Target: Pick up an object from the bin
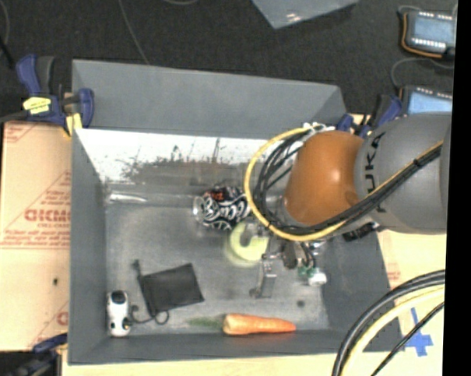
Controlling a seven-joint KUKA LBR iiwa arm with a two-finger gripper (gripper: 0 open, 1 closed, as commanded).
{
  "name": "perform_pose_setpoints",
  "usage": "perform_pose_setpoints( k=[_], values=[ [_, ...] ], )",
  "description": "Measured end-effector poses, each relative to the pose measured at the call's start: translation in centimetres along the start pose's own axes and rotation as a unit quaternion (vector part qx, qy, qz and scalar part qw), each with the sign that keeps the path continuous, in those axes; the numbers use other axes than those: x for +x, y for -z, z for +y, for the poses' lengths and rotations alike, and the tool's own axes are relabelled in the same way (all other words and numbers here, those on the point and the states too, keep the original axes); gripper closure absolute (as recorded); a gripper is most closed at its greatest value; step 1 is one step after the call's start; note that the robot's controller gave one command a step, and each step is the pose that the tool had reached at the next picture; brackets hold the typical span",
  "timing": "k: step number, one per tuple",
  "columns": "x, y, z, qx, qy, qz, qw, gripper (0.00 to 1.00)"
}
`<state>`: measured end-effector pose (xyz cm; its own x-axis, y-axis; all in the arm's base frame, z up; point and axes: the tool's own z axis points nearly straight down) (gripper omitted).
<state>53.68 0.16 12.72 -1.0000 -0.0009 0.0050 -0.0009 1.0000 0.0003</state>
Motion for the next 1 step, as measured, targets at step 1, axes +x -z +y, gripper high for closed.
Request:
perform_pose_setpoints(
  k=[1],
  values=[
    [-0.2, 0.41, 0.0, 0.0, 0.0, -0.004, 1.0, 0.0]
  ],
)
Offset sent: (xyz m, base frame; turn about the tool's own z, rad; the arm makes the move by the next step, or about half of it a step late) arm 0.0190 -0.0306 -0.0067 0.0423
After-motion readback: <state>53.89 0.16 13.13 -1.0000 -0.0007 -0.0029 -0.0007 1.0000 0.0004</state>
